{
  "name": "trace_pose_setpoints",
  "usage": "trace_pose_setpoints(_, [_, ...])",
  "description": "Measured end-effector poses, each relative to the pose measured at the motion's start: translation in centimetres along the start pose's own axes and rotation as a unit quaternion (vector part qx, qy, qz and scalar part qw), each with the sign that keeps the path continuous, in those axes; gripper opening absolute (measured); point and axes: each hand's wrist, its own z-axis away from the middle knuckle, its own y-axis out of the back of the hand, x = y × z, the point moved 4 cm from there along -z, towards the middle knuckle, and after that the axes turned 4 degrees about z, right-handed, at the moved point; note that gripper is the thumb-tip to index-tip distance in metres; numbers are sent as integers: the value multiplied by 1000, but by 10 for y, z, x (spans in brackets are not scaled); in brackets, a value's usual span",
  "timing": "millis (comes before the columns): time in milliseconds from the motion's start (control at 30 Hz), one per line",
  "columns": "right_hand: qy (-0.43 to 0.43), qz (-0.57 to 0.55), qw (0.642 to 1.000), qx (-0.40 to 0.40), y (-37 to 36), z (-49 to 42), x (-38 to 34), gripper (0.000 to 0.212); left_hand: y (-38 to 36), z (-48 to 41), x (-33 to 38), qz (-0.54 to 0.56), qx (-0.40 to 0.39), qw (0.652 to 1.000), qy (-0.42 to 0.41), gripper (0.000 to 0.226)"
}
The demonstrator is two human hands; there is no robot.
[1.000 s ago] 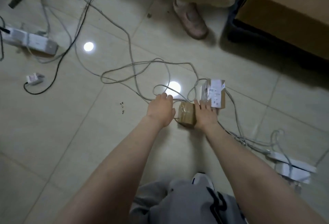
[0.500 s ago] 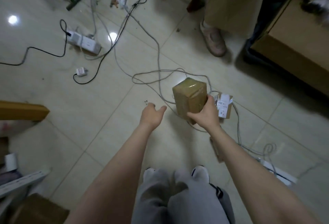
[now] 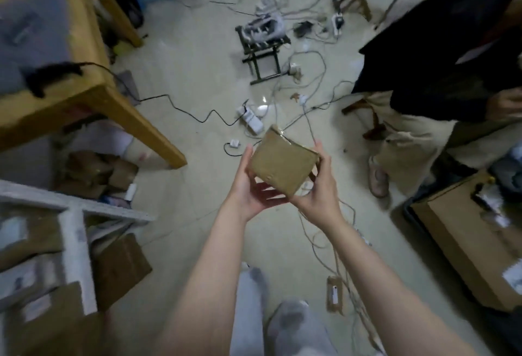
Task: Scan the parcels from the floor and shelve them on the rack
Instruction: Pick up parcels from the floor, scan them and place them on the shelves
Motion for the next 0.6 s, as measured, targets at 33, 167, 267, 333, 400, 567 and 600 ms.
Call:
trace_pose_setpoints(33, [29,-6,999,-22,-7,-4,-22,107,4,17,12,25,-13,1000,-15,75])
trace_pose_setpoints(167, [104,11,992,-73,-43,-30,-90,82,30,61,63,130,-26,984,-117,49])
trace_pose_setpoints(267, [131,-3,986,-104,-80,-52,-124,73,56,69,106,176,-32,966,-189,49])
trace_pose_setpoints(333, [100,-46,987,-115,-107,-69,-139,75,73,69,137,191,-34,957,-217,49])
trace_pose_setpoints(400, [50,-129,982,-126,-133,-82,-155,68,91,72,167,206,-36,949,-236,51])
trace_pose_setpoints(567, [-20,-263,957,-123,-196,-110,-212,35,140,96,228,274,-19,919,-283,52])
trace_pose_setpoints(600, [-18,-265,956,-128,-209,-113,-224,33,149,104,239,276,-23,915,-292,46])
